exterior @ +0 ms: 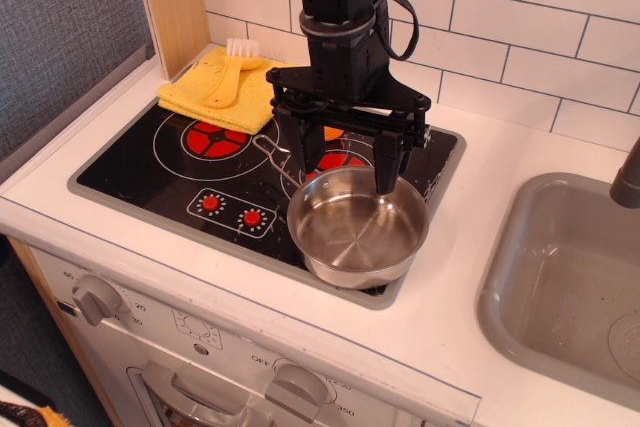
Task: Place the yellow brush behind the pot
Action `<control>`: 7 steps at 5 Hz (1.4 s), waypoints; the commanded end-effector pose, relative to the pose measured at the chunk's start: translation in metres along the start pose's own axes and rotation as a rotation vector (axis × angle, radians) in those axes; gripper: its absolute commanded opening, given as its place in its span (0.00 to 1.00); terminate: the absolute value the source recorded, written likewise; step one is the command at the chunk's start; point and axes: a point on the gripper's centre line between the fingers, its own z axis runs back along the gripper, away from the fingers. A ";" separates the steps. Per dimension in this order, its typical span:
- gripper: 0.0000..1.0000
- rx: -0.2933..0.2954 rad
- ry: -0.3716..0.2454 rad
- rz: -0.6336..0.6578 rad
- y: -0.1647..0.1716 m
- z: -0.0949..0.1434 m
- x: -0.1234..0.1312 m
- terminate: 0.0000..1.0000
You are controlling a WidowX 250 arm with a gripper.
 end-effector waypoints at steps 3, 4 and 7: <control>1.00 0.023 -0.027 0.237 0.070 0.009 0.037 0.00; 1.00 0.100 -0.050 0.365 0.118 0.018 0.064 0.00; 1.00 0.235 0.001 0.468 0.160 -0.013 0.125 0.00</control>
